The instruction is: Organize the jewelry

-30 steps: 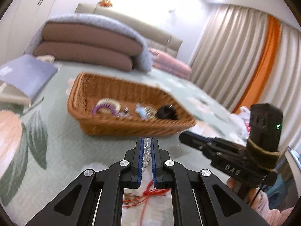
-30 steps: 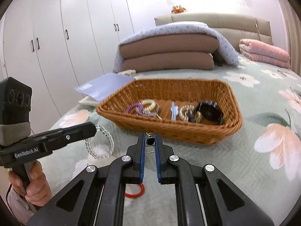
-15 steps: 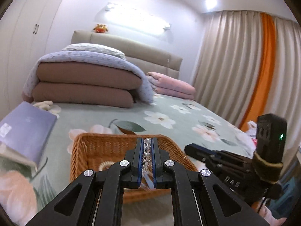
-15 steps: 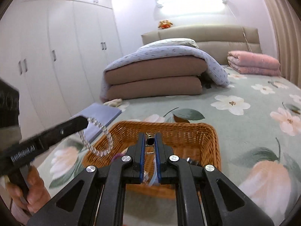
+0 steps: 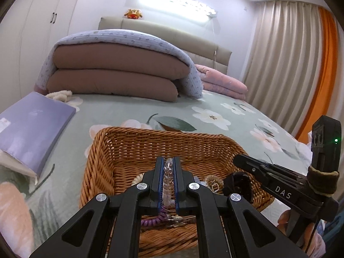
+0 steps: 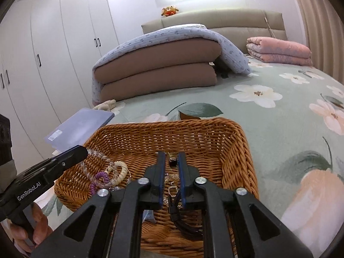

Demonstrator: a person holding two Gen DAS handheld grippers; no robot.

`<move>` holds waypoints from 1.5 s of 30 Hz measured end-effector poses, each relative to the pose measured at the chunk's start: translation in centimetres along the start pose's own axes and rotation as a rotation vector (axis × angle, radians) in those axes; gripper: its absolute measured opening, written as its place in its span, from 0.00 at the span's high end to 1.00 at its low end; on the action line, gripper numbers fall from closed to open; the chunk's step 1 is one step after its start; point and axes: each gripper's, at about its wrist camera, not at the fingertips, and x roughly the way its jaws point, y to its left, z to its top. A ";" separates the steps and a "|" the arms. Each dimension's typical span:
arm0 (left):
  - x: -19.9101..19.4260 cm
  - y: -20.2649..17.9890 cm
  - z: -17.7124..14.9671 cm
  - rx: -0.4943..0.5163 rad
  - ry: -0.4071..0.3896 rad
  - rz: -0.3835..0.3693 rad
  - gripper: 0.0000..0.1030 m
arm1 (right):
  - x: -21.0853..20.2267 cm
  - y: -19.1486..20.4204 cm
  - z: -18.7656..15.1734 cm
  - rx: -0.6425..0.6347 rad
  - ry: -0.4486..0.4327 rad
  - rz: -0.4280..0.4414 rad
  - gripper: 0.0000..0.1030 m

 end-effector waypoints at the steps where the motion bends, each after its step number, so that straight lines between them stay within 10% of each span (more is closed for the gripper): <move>1: 0.0 0.1 0.0 -0.006 0.003 -0.001 0.82 | -0.1 -0.2 0.0 0.008 -0.005 -0.004 0.63; 4: -0.5 0.5 -0.1 -0.035 -0.013 0.010 0.40 | -0.9 -0.5 0.1 0.018 -0.032 -0.004 0.56; 13: -5.5 -0.9 -0.8 -0.031 -0.116 0.020 0.40 | -7.9 2.1 -1.7 -0.027 -0.125 -0.015 0.55; 21: -13.4 -3.3 -6.0 -0.045 -0.116 0.081 0.37 | -15.8 6.2 -9.2 -0.116 -0.192 -0.071 0.32; 30: -15.7 -4.5 -11.8 0.043 -0.201 0.339 0.35 | -16.0 5.4 -10.9 -0.086 -0.210 -0.141 0.31; 45: -14.1 -5.2 -12.9 0.111 -0.176 0.361 0.32 | -15.4 6.2 -11.6 -0.143 -0.203 -0.182 0.31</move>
